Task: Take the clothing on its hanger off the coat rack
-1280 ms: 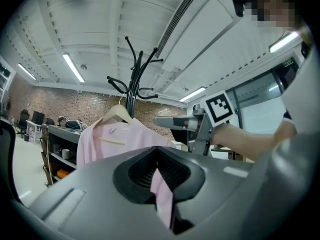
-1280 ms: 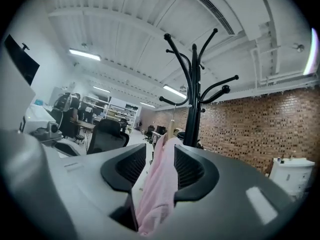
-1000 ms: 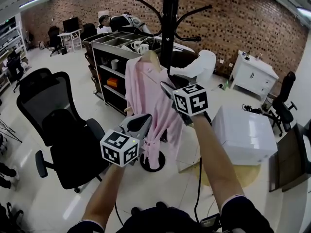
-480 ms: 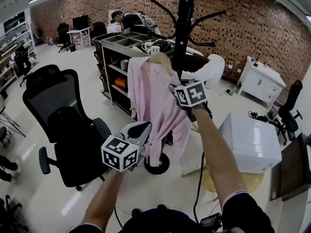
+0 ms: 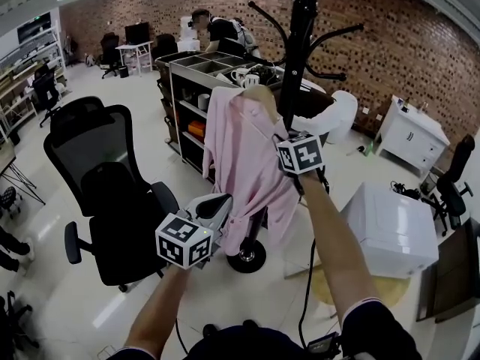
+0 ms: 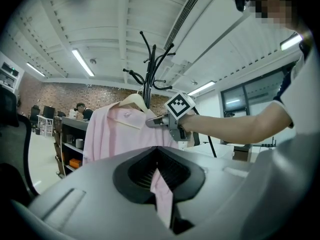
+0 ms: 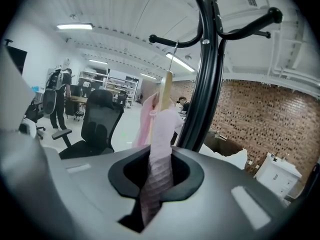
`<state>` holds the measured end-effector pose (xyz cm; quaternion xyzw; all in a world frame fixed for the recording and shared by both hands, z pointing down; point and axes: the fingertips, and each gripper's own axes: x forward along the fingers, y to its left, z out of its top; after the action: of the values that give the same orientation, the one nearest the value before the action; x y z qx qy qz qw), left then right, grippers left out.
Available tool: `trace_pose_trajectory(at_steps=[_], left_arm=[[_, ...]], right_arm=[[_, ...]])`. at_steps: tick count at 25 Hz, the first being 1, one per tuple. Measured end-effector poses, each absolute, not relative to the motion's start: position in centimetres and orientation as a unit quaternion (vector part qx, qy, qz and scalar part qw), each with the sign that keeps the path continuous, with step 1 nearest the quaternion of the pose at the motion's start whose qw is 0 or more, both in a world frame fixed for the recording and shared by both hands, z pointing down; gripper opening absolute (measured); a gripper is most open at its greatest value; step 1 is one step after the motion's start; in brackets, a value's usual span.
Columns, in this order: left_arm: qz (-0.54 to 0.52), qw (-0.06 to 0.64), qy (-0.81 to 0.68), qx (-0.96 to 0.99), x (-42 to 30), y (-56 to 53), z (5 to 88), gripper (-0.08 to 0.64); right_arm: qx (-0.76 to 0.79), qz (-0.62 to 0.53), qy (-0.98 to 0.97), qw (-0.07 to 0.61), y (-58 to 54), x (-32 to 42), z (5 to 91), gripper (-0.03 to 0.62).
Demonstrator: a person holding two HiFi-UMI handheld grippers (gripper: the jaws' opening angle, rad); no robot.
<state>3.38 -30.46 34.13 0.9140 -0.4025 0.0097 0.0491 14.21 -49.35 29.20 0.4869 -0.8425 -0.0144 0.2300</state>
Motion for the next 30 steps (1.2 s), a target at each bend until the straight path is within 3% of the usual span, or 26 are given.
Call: trace_pose_trajectory(at_steps=[30], left_arm=[[0.026,0.035,-0.499,0.866,-1.7,-27.8,33.6,0.011]], right_arm=[[0.377,-0.060,-0.904,0.194,-39.6,11.0,27.4,0.029]])
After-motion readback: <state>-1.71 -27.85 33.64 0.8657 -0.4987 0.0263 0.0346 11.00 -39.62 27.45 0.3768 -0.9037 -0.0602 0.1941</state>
